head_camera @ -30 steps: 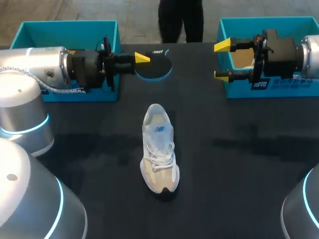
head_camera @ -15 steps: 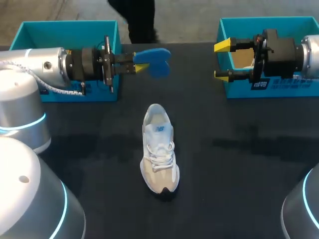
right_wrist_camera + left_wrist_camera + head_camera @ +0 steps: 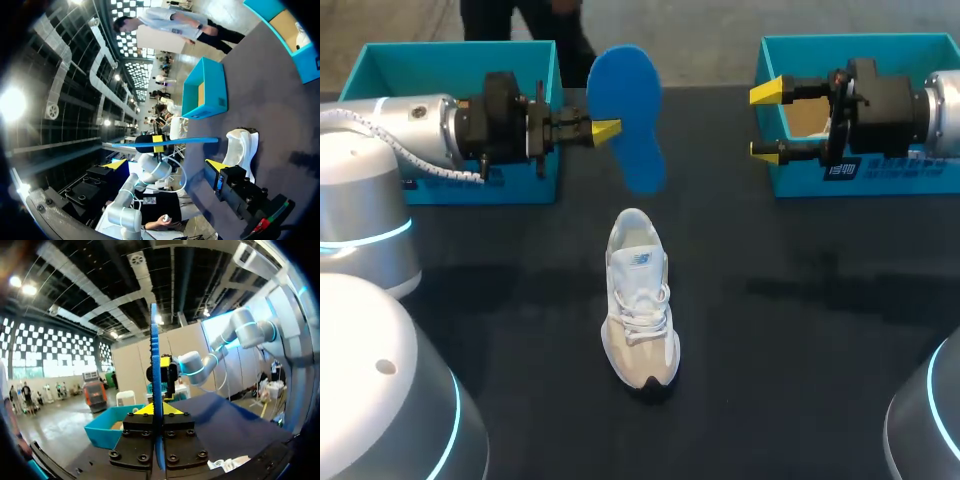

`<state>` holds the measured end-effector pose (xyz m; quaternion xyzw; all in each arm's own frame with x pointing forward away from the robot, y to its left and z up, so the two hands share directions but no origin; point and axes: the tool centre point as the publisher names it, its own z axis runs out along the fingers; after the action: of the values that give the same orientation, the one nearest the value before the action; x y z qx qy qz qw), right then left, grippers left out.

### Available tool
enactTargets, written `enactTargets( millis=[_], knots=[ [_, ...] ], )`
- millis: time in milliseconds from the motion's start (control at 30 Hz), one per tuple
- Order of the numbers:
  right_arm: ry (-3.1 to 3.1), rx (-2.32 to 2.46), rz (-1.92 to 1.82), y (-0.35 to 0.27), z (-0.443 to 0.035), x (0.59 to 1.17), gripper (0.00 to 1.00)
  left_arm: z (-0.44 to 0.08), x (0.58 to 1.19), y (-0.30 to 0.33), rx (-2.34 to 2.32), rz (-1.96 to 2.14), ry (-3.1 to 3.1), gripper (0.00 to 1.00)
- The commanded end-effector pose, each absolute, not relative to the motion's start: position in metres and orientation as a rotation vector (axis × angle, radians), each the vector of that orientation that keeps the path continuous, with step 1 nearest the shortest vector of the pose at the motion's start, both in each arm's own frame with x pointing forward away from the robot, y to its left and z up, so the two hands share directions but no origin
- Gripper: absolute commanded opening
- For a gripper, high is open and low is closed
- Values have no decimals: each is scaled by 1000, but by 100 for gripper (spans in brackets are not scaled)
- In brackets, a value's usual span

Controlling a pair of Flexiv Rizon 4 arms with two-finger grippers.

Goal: Take the shoe out of the shoebox, open the shoe tongue, remove and reinsert the insole, then place the shoe into the shoebox

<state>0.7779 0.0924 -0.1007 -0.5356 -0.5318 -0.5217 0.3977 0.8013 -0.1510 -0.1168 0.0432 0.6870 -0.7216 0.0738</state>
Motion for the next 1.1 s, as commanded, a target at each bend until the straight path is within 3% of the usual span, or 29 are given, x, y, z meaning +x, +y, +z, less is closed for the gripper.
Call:
enactTargets(
  millis=[33, 233, 1100],
  knots=[
    [-1348, -1357, -1321, 94, -101, 779, 100, -118, 807, -154, -1329, -2653, 2380, 0],
    [-1348, -1357, -1321, 94, -101, 779, 100, -114, 810, -147, -1865, -2802, 2325, 0],
    [-1348, -1357, -1321, 94, -101, 779, 100, -124, 826, -139, -2471, -2718, 2558, 0]
  ],
)
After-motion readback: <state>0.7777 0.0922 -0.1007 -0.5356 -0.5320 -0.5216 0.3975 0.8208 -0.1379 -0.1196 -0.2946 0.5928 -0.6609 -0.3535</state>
